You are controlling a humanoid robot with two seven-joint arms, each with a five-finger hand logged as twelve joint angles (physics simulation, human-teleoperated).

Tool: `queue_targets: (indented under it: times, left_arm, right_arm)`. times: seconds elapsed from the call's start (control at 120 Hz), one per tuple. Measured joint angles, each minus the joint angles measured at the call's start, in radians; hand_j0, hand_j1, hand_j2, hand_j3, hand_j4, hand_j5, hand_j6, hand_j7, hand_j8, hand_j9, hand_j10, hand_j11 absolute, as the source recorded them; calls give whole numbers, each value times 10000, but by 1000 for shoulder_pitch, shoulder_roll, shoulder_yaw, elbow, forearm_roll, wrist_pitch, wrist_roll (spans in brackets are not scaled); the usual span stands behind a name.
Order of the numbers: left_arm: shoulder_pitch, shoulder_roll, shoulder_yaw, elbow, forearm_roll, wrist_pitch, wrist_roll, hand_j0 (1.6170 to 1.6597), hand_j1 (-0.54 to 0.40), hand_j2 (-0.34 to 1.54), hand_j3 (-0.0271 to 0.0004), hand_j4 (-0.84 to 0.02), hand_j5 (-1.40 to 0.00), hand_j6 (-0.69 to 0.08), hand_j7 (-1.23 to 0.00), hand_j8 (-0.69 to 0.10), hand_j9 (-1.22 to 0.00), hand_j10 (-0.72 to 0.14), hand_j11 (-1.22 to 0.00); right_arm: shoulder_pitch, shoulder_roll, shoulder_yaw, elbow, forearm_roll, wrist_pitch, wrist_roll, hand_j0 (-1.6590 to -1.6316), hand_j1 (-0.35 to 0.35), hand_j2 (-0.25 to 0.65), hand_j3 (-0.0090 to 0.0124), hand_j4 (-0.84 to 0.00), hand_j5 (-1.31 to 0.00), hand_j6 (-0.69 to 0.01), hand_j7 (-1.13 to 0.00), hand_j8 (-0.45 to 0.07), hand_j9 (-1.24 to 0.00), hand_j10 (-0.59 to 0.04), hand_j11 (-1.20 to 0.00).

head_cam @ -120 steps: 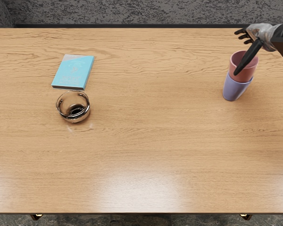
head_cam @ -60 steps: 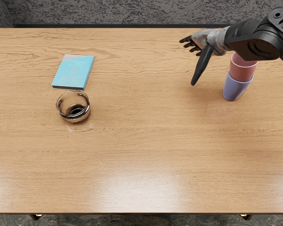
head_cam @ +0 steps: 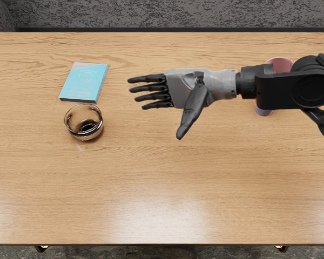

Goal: Pick up cup and place in cup with right hand

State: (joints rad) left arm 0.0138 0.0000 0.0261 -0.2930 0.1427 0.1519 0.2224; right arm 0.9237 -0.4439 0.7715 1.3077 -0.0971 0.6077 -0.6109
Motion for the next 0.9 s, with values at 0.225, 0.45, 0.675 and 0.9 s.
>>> queue_targets:
  times: [0.225,0.45,0.675,0.9]
  left_arm:
    - [0,0,-1,0,0,0,0,16581,3490,-1,0,0,0,0,0,1,0,1,0]
    - [-3,0,-3,0,0,-1,0,16581,3490,0,0,0,0,0,0,1,0,1,0]
    - [-1,0,-3,0,0,-1,0,16581,3490,0,-1,0,-1,0,0,0,0,0,0]
    - [0,0,-3,0,0,-2,0,16581,3489,1,-1,0,-1,0,-1,0,-1,0,-1]
  right_arm:
    - [-260,-140,173,150,86,3,0,-16581,-3491,5,0,-1,-2,1,-2,1,-2,1,-2]
    - [-365,-330,269,174,202,3,0,-16581,-3491,7,0,0,0,8,-1,7,0,5,0]
    - [-419,-515,306,160,258,4,0,-16581,-3491,9,0,1,1,17,0,14,1,10,1]
    - [-430,-616,312,144,269,4,2,-16581,-3491,9,0,1,2,24,0,19,2,14,2]
